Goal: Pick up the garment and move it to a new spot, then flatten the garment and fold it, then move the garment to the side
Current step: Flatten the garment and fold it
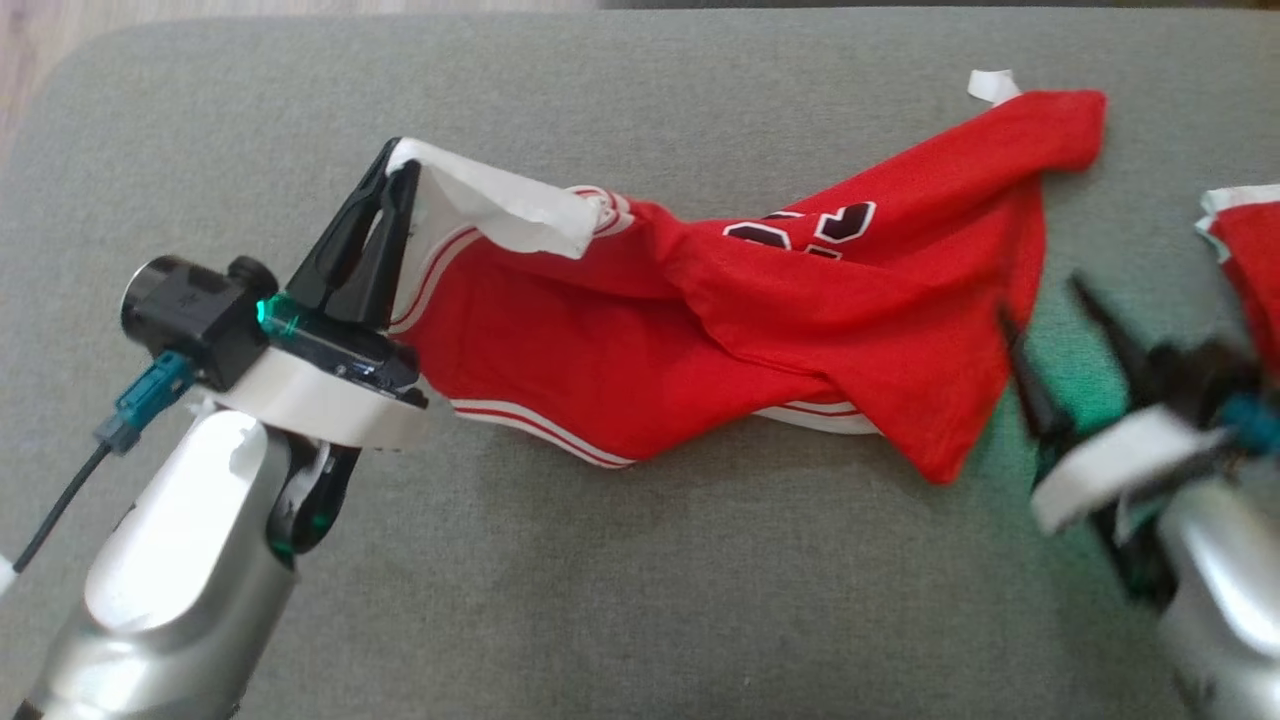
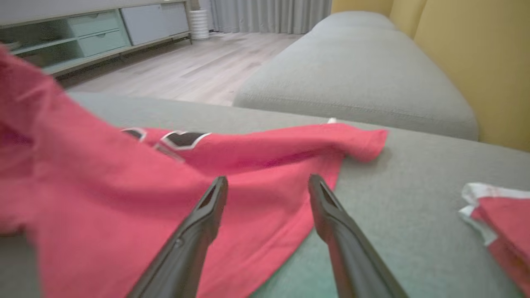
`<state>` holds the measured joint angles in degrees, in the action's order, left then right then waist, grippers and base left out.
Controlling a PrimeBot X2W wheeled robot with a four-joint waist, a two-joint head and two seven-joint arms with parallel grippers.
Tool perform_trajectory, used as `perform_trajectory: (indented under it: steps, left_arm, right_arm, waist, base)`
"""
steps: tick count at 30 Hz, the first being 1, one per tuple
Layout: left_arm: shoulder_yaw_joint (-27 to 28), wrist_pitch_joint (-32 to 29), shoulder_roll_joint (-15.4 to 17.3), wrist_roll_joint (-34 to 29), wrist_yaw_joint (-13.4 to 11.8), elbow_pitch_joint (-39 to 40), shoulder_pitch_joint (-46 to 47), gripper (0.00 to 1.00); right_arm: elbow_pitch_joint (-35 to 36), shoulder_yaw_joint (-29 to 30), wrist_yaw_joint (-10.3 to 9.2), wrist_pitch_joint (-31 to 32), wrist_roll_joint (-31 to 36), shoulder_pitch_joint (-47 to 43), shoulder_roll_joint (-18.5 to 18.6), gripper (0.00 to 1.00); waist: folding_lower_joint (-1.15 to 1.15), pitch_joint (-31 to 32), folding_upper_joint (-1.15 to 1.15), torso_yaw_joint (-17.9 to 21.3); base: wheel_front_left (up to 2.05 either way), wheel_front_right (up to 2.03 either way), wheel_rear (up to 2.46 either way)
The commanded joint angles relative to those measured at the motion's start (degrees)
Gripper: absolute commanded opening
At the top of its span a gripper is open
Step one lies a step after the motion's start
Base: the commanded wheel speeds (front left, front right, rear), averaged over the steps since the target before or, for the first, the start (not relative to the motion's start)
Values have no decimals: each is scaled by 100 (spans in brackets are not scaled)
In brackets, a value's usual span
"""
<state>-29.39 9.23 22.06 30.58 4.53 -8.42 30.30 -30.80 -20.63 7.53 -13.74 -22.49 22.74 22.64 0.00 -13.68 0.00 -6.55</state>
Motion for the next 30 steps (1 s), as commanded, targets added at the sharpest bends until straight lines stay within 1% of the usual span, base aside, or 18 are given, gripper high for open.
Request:
perform_trajectory:
  steps: [1, 5, 8, 12, 15, 20, 23, 24, 25, 26, 27, 28, 30]
  left_arm:
    - [294, 74, 229, -48, -12, 79, 315, 0]
    - [309, 142, 250, -55, -14, -120, 344, 0]
    - [313, 185, 250, -51, -16, -209, 353, 0]
    - [299, 220, 239, -39, -15, -269, 355, 0]
    - [282, 229, 239, -28, -7, -292, 368, 0]
    - [243, 234, 219, -19, 0, -315, 413, 0]
    - [228, 236, 203, -15, -3, -316, 428, 0]
    - [218, 239, 194, -13, -2, -316, 435, 0]
    - [210, 241, 186, -8, 0, -318, 440, 0]
    - [203, 245, 181, -4, 1, -321, 443, 0]
    - [195, 256, 179, 7, 7, -335, 447, 0]
    - [193, 262, 182, 13, 11, -348, 448, 0]
    - [192, 276, 197, 23, 17, -385, 440, 0]
  right_arm:
    - [420, -163, -4, -90, 50, -232, 131, 100]
    - [1104, -384, -4, -115, 348, -1030, 155, 100]
    - [1372, -363, -4, -120, 675, -1447, 50, 100]
    - [1440, -318, -4, -123, 1258, -1709, -96, 100]
    - [1443, -291, -4, -124, 1578, -1786, -185, 100]
    - [1312, -213, -4, -103, 1946, -1823, -218, 100]
    - [1223, -130, -4, -56, 2045, -1827, -250, 100]
    - [1187, -99, -4, -53, 2087, -1825, -265, 98]
    - [1157, -64, -4, -52, 2126, -1825, -284, 89]
    - [1133, -35, -4, -53, 2161, -1824, -304, 67]
    - [1096, -3, -4, -57, 2217, -1825, -339, 8]
    - [1082, 24, -4, -59, 2241, -1825, -357, 0]
    - [1084, 63, -4, -65, 2294, -1828, -383, 0]
  waist:
    - [0, 36, 0, 45]
    - [0, 76, 0, 61]
    - [0, 103, 0, 61]
    - [0, 129, 0, 34]
    - [0, 133, 0, 2]
    - [0, 119, 0, -64]
    - [0, 107, 0, -85]
    - [0, 102, 0, -97]
    - [0, 100, 0, -107]
    - [0, 98, 0, -116]
    - [0, 101, 0, -128]
    - [0, 107, 0, -130]
    - [0, 149, 0, -123]
  base:
    - [0, 0, 0]
    - [0, 0, 0]
    - [0, 0, 0]
    - [0, 0, 0]
    - [0, 0, 0]
    - [0, 0, 0]
    - [0, 0, 0]
    - [0, 0, 0]
    - [0, 0, 0]
    - [0, 0, 0]
    - [0, 0, 0]
    - [0, 0, 0]
    - [0, 0, 0]
